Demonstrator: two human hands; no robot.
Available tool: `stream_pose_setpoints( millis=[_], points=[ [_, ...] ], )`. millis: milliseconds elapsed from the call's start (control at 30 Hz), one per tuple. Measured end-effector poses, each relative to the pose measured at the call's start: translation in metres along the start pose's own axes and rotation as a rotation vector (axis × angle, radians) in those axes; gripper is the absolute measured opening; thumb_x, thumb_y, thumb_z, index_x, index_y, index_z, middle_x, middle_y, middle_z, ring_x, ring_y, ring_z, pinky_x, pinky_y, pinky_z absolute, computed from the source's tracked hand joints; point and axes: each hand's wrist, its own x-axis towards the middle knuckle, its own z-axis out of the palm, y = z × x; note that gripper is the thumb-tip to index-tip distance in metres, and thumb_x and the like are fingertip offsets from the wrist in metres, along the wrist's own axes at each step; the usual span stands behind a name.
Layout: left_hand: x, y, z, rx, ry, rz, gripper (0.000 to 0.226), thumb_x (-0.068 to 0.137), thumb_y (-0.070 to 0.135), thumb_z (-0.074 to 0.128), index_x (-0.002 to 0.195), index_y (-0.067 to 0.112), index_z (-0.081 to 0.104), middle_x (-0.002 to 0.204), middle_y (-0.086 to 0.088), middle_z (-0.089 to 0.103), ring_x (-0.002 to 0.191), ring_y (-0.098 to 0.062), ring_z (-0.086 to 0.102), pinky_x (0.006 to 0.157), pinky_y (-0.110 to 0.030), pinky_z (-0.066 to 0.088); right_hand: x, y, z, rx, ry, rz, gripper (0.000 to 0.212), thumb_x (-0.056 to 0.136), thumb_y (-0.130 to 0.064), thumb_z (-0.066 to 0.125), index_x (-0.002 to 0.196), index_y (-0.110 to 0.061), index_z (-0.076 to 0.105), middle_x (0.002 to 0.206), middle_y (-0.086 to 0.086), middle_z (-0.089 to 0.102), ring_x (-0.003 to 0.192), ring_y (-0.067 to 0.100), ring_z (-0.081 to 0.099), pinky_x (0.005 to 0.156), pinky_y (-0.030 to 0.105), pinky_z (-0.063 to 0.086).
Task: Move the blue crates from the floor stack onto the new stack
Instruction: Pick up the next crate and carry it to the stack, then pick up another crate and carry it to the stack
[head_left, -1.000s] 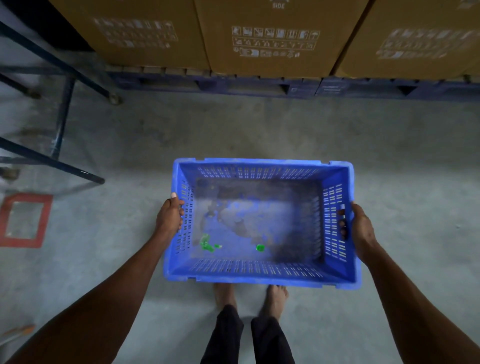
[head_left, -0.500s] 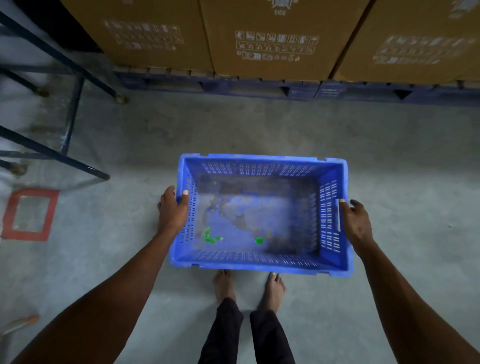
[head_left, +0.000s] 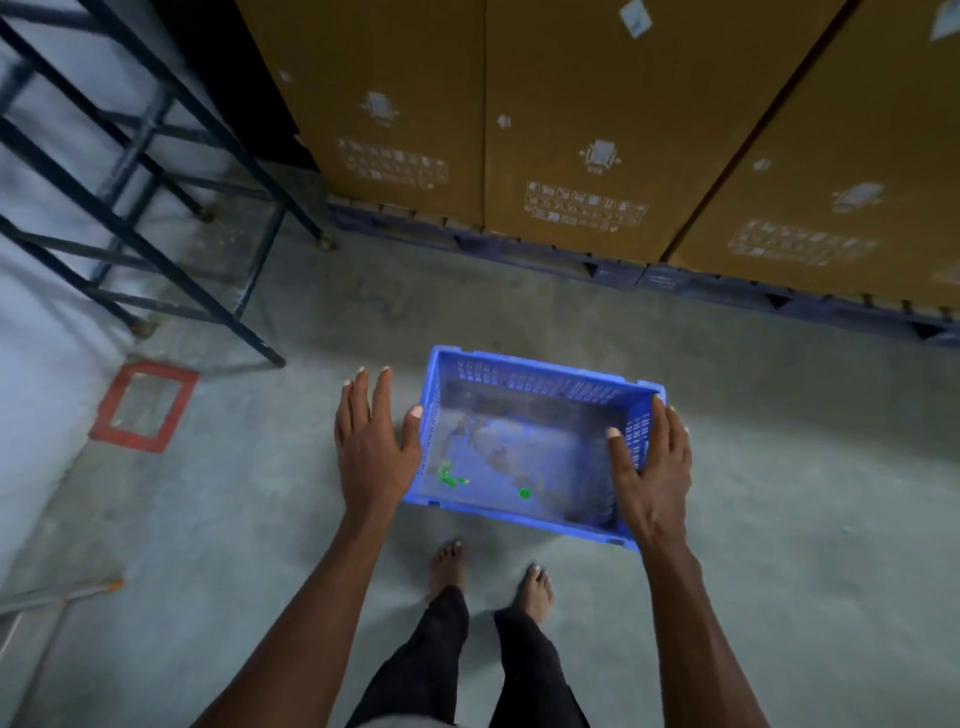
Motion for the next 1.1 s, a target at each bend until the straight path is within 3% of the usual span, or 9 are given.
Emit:
stream_pose_setpoints(
  millis=[267,400,667,800,900,1100],
  points=[
    [-0.055,0.019,-0.105,-0.019,0.124,-0.022,0.060,0.098,0.044,0.051,0.152,0.019,0.043,0.161,-0.012,0.035,0.149,-0.034,0.029,0.120,-0.046,0.028,-0.042,-0.074,-0.036,0.070,-0.096,-0.213,0.069,0.095,-0.032,0.064,0.155,-0.015,0.033,0.162,0.013,0.031,0.153,0.030,0.018,0.124,0.040,0.012],
    [-0.099,0.017,-0.134,-0.106,0.201,-0.181,0.062,0.097,0.049,0.046,0.151,0.018,0.043,0.160,-0.011,0.035,0.149,-0.032,0.028,0.120,-0.046,0.027,-0.052,-0.091,-0.035,0.124,-0.279,-0.324,0.070,0.098,-0.038,0.058,0.158,-0.022,0.027,0.165,0.008,0.025,0.154,0.022,0.013,0.123,0.035,0.009],
    [-0.253,-0.030,-0.173,-0.050,0.457,-0.550,0.062,0.099,0.051,0.043,0.153,0.022,0.040,0.162,-0.010,0.032,0.151,-0.030,0.024,0.120,-0.048,0.027,-0.105,-0.143,-0.001,0.064,-0.628,-0.724,0.069,0.098,-0.038,0.056,0.157,-0.018,0.027,0.164,0.007,0.027,0.153,0.025,0.016,0.124,0.046,0.015],
    [-0.349,-0.059,-0.197,-0.035,0.632,-0.774,0.061,0.099,0.050,0.044,0.153,0.022,0.040,0.162,-0.011,0.032,0.151,-0.031,0.026,0.119,-0.049,0.027,-0.176,-0.165,0.023,0.040,-0.808,-0.948,0.069,0.098,-0.042,0.054,0.158,-0.027,0.023,0.165,0.003,0.023,0.151,0.014,0.011,0.122,0.040,0.013],
    [-0.425,-0.073,-0.214,-0.040,0.761,-0.929,0.061,0.098,0.048,0.047,0.151,0.020,0.042,0.161,-0.012,0.034,0.149,-0.033,0.028,0.119,-0.050,0.028,-0.250,-0.174,0.040,-0.022,-0.936,-1.080,0.073,0.095,-0.051,0.050,0.159,-0.029,0.021,0.166,0.005,0.019,0.153,0.024,0.012,0.123,0.043,0.013],
    [-0.603,-0.108,-0.251,-0.006,0.962,-1.191,0.063,0.096,0.047,0.048,0.153,0.023,0.040,0.162,-0.009,0.031,0.150,-0.030,0.026,0.120,-0.047,0.027,-0.450,-0.169,0.060,-0.091,-1.185,-1.295,0.070,0.096,-0.044,0.054,0.157,-0.023,0.029,0.165,0.010,0.023,0.152,0.031,0.016,0.123,0.045,0.016]
  ],
)
